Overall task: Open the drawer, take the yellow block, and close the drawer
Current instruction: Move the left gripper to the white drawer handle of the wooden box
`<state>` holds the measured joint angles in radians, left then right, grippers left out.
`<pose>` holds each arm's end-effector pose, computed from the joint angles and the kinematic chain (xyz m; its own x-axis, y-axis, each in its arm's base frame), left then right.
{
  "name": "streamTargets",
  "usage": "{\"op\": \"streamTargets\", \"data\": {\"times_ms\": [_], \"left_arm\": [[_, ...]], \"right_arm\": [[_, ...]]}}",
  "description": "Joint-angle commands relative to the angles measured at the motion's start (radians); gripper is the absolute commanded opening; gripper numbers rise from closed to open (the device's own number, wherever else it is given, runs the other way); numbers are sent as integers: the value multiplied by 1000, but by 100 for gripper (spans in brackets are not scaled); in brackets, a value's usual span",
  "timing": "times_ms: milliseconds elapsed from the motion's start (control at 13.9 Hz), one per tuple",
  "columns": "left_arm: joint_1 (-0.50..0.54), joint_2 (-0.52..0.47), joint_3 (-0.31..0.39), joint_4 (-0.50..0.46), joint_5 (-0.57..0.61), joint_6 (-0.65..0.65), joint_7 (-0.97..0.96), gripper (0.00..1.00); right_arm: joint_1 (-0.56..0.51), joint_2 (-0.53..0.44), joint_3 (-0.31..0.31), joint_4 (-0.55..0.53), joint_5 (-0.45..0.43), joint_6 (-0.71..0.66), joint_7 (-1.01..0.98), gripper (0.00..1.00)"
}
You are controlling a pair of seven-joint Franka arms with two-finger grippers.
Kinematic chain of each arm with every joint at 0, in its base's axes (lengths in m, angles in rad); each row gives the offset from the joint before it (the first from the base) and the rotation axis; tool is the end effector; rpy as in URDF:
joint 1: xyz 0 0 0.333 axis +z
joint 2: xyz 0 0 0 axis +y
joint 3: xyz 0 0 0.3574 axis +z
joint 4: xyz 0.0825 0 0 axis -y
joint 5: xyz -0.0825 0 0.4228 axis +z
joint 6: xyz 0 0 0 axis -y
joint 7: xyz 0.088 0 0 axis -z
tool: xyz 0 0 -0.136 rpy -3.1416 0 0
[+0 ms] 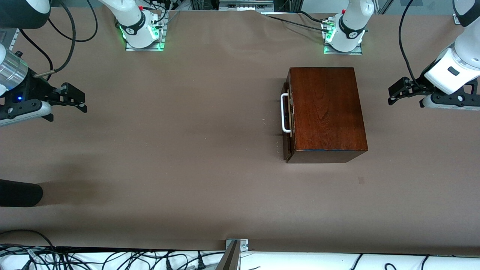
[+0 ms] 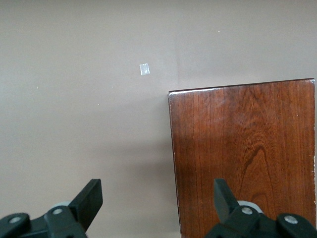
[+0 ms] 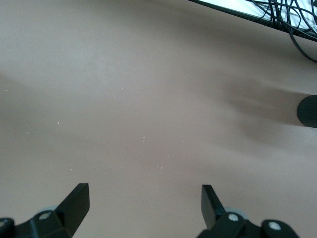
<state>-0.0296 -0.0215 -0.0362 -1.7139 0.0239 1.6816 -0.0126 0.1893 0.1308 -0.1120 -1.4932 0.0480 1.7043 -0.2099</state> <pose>0.5899 -0.0361 0.5858 0.9984 -0.0558 -0.0105 -0.0560 -0.9981 -0.0246 0.6506 0.0610 0.6085 0.9565 0.2788 0.0861 0.2811 -0.9596 -0.0157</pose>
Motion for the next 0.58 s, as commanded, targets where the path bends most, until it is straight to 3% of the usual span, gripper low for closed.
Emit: {"op": "streamTargets", "data": {"times_ms": [0, 503], "left_arm": [[8, -14, -5, -10, -12, -11, 17, 100], [4, -5, -5, 4, -13, -42, 3, 100]], "right_arm": [[-1, -5, -3, -1, 15, -9, 4, 100], [-1, -8, -2, -1, 13, -14, 9, 100]]}}
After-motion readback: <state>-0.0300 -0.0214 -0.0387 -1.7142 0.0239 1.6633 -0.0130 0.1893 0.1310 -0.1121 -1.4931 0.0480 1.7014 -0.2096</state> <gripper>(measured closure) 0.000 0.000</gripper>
